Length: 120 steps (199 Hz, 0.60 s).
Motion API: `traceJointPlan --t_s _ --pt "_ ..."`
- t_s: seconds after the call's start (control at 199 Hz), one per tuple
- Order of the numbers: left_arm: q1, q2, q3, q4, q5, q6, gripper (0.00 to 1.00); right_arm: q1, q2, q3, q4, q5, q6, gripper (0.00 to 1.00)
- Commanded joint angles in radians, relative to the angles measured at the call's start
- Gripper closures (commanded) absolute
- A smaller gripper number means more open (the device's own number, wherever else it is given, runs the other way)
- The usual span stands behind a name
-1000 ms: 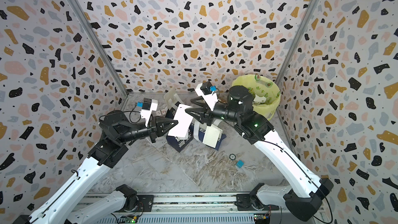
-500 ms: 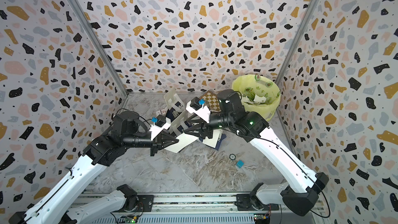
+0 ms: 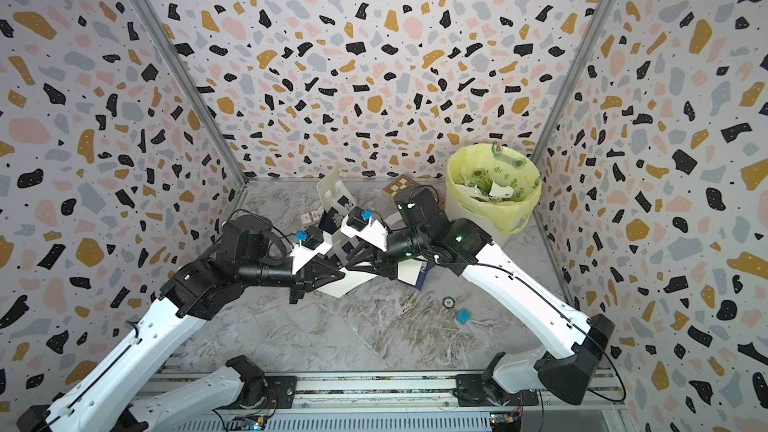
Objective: Shred takeout receipts and throw away
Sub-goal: Shred the takeout receipt.
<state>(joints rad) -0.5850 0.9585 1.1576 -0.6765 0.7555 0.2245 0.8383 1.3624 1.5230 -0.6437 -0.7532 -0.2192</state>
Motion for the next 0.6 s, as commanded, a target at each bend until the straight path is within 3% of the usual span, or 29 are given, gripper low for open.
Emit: traceJointPlan --t_s 0.0,0.14,0.331,0.597 --pt "-0.006 -0.014 0.016 0.020 0.002 0.010 1.00 0.005 -0.012 0.012 -0.036 -0.024 -0.025 0.84" --pt "-0.007 -0.015 0.022 0.023 0.007 -0.001 1.00 0.005 -0.009 0.024 -0.064 -0.036 -0.056 1.00" --pt "-0.007 -0.041 -0.001 0.105 -0.018 -0.090 1.00 0.015 -0.034 0.057 -0.084 0.009 -0.135 1.00" --pt "-0.006 -0.058 -0.067 0.271 0.062 -0.244 1.00 0.255 -0.070 0.104 -0.150 0.400 -0.410 1.00"
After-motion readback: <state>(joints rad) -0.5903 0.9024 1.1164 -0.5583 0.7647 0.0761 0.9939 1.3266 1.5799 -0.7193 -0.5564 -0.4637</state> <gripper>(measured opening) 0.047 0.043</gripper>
